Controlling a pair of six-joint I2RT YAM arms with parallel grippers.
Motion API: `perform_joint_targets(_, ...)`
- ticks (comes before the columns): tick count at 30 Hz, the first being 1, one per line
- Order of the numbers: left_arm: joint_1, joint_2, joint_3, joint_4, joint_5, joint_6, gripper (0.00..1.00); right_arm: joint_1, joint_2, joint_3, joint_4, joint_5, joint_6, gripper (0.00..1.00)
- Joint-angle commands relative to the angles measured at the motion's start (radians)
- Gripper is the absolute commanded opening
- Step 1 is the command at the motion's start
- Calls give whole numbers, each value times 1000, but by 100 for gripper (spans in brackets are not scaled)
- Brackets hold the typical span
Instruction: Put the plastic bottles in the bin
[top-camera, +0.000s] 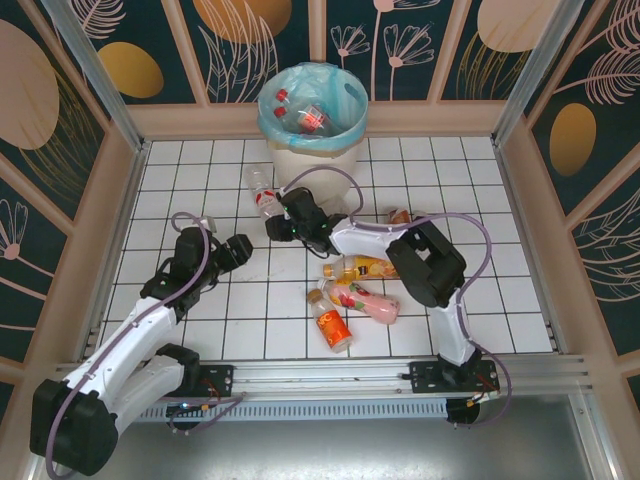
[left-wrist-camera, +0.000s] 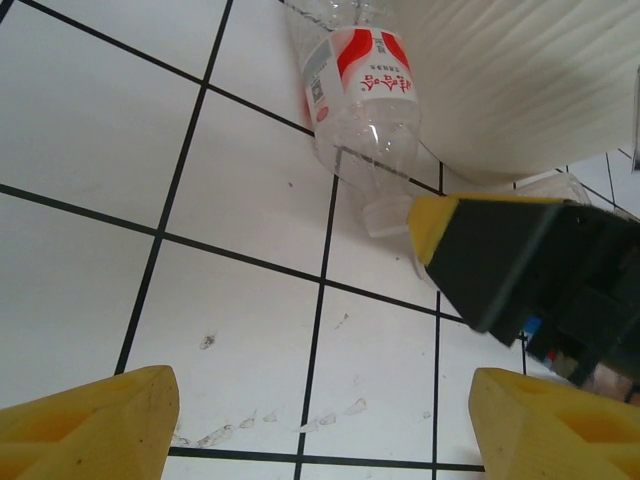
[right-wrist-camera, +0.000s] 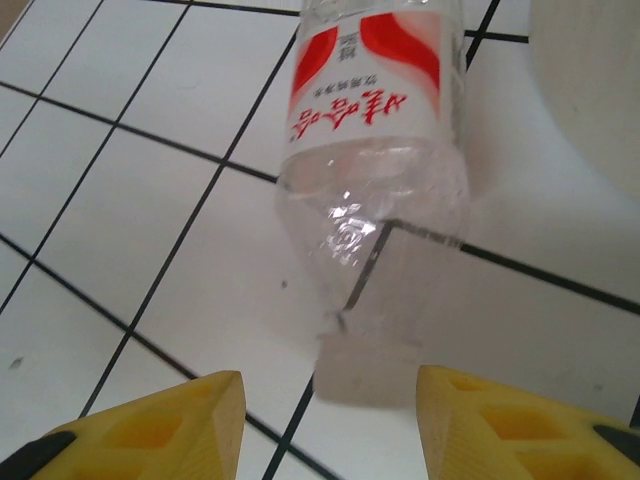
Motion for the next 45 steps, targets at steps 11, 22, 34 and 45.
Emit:
perform_joint_targets(11,-4,-26,16,-29,-23,22,78,-6,116,126,-104,61,-19,51)
perform_joint_targets(22,-4,-64,15,-50,-36,37,79,4,170,203,-157,65,-35,44)
perform_joint_targets(34,-4,-112,241,-84,-239,410,81,46,-68,78,-239,-58,-42,15)
perform_joint_targets(45,-4,-111,441,-8,-56,1361,87,40,-389,49,-545,-371,-154,10)
